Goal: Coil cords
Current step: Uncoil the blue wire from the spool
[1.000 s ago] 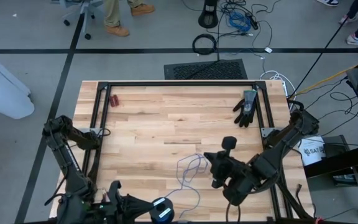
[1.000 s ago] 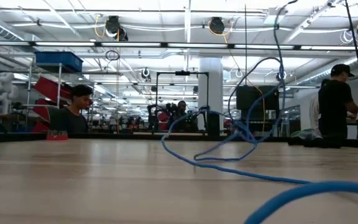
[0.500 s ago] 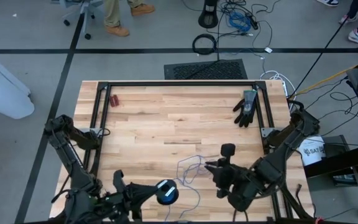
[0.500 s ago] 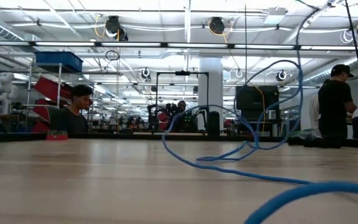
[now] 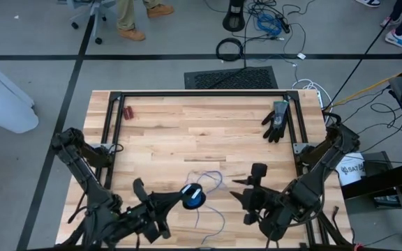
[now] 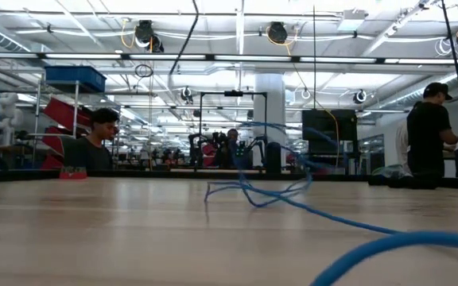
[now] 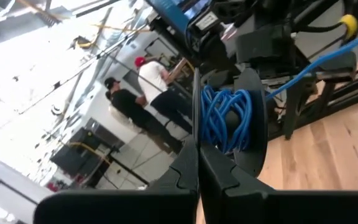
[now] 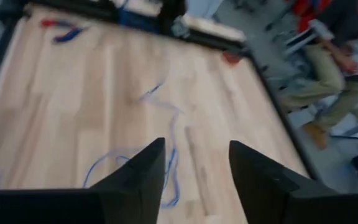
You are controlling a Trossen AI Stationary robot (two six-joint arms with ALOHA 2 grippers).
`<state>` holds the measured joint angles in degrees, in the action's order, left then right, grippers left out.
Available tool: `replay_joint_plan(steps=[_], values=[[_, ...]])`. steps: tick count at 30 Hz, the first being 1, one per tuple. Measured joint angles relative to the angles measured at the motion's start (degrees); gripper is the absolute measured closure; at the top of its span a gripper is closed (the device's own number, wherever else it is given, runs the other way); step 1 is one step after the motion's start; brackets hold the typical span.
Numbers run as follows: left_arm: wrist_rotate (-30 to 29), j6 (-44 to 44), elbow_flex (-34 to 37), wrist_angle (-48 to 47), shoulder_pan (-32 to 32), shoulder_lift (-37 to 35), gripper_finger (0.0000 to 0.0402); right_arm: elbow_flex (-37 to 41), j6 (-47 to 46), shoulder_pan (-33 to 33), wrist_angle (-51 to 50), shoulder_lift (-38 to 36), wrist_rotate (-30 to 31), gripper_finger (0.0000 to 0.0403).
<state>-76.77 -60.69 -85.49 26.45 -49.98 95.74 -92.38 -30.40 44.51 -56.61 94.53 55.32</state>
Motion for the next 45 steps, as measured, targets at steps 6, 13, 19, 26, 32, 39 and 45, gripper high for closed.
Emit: replay_joint_plan(steps=[6,13,19,26,32,39,45], values=[[-0.1,1.6,0.0,0.0,1.5,0.0,0.0402,0.0,14.2,-1.4,16.0,3.1,6.0,0.0221],[-0.1,2.9,0.0,0.0,1.6,0.0,0.0402,0.0,32.1,-3.8,36.1,6.7,6.2,0.0239],[-0.1,3.0,0.0,-0.1,1.6,0.0,0.0402,0.0,32.5,-5.1,39.6,7.7,5.1,0.0254],[-0.1,3.0,0.0,-0.5,1.6,0.0,0.0402,0.0,31.1,-5.5,42.1,7.7,1.2,0.0256],[-0.1,3.0,0.0,-0.5,1.6,0.0,0.0402,0.0,31.1,-5.5,42.3,7.7,0.9,0.0257],[-0.1,3.0,0.0,-0.4,1.6,0.0,0.0402,0.0,30.9,-5.9,42.3,7.7,1.7,0.0301],[-0.1,3.2,0.0,-0.4,1.6,0.0,0.0402,0.0,31.4,-5.9,42.3,7.7,1.8,0.0388]])
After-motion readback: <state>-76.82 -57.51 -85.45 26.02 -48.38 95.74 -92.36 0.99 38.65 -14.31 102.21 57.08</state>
